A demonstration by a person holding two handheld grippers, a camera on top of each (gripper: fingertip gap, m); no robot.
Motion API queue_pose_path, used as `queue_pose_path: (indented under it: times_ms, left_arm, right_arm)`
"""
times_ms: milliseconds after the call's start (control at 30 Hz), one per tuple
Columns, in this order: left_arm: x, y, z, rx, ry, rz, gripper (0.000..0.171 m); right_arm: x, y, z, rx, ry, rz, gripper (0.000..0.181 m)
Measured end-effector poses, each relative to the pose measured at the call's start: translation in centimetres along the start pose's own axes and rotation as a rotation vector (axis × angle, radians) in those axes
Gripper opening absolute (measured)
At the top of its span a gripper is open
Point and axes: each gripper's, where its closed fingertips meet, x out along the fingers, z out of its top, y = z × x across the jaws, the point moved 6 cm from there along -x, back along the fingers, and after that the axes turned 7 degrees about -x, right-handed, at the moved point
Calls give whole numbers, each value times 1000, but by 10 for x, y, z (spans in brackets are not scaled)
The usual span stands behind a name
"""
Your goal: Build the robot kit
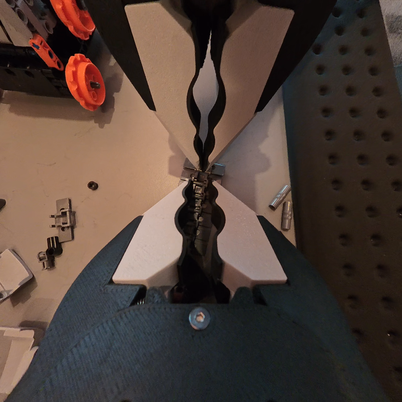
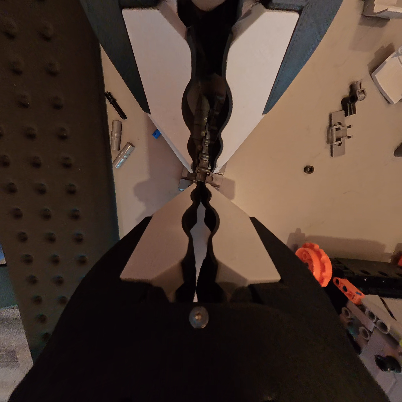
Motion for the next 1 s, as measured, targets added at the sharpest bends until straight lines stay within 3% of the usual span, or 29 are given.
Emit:
queue_pose_path:
  times_ms: [33,667,1000]
  left_arm:
    - [0,0,-1,-2,-6,1,15]
    - [-2,-1,-5,16,-54,17,15]
    - [-22,4,-19,60,38,85,15]
  right_arm:
    - [0,0,0,-3,6,4,0]
    - [2,-6,5,60,34,77,0]
    - [3,-5,5,59,35,62,0]
